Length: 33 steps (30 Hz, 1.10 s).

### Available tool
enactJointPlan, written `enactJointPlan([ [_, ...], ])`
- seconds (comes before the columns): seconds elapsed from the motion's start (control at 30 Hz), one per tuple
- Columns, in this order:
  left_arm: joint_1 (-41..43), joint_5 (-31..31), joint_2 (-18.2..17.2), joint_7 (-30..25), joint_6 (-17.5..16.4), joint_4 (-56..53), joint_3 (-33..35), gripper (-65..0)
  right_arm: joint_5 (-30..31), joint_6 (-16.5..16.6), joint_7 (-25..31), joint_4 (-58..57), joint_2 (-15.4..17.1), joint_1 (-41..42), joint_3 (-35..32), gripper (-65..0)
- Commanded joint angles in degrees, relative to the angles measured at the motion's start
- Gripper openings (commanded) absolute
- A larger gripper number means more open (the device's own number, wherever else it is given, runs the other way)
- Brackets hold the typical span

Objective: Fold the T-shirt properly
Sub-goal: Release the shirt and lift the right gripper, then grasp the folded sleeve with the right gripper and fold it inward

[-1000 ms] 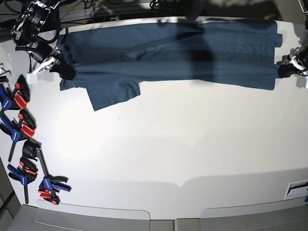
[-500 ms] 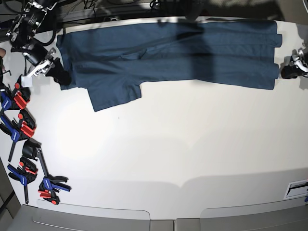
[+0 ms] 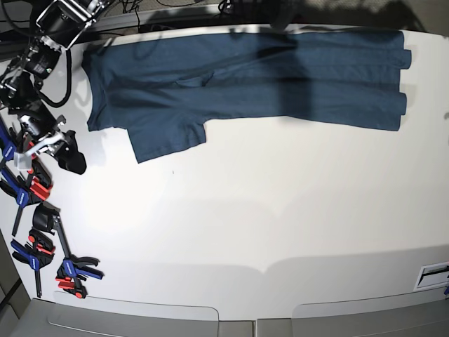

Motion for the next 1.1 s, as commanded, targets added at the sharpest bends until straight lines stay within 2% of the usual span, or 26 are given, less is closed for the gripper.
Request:
enactJointPlan([
  [0.0,-0.5,-0.8,-1.7,-1.4,-0.2,0.9,-0.6,-45.6,-0.9,0.3,2.8,0.3,0.7,1.3,-1.2,-42.4],
  [0.1,-0.5,-0.4,-1.4,-1.6,-0.2,0.8,-0.6,-45.6,-8.0,0.3,7.1,-0.6,0.0,1.7,-6.8,-42.4],
  [0.23,-0.4,-0.4,-1.2,-1.6,-0.2,0.8,-0.6,-45.6,-15.6,0.3,9.6,-0.8,-1.5,1.8,-15.0,-42.1],
  [0.33,-0.5,-0.4,-0.9,-1.6,-0.2,0.8,-0.6,-45.6,-22.9,-0.2,12.5,-0.9,-3.1,1.7,-19.4,-34.5],
  [0.37,-0.5,-0.3,-0.9,-1.6,-0.2,0.8,-0.6,-45.6,-25.2,-1.7,14.0,-1.1,-3.6,1.7,-20.4,-32.5],
  [0.47,-0.5,-0.3,-0.8,-1.6,-0.2,0.8,-0.6,-45.6,-30.1,-5.7,17.7,-1.5,-5.0,1.8,-22.5,-31.9],
  [0.53,-0.5,-0.4,-0.8,-1.6,-0.2,0.8,-0.6,-45.6,-31.8,-7.7,17.9,-2.2,-5.8,2.3,-22.9,-31.9],
  [0.77,-0.5,-0.4,-0.8,-1.6,-0.2,0.8,-0.6,-45.6,-33.6,-9.3,17.0,-11.1,-6.4,6.4,-22.9,-31.9],
  [0.97,-0.5,-0.4,-0.8,-1.6,-0.2,0.8,-0.6,-45.6,-29.2,-8.0,12.7,-16.2,-6.6,8.2,-22.9,-32.2],
  [1.0,-0.5,-0.3,-0.8,-1.6,-0.2,0.8,-0.6,-45.6,-28.1,-7.5,11.3,-16.2,-6.7,8.2,-22.9,-33.2],
  [1.07,-0.5,-0.3,-0.8,-1.6,-0.2,0.8,-0.6,-45.6,-26.1,-6.8,8.8,-16.2,-6.6,8.2,-22.9,-39.3],
])
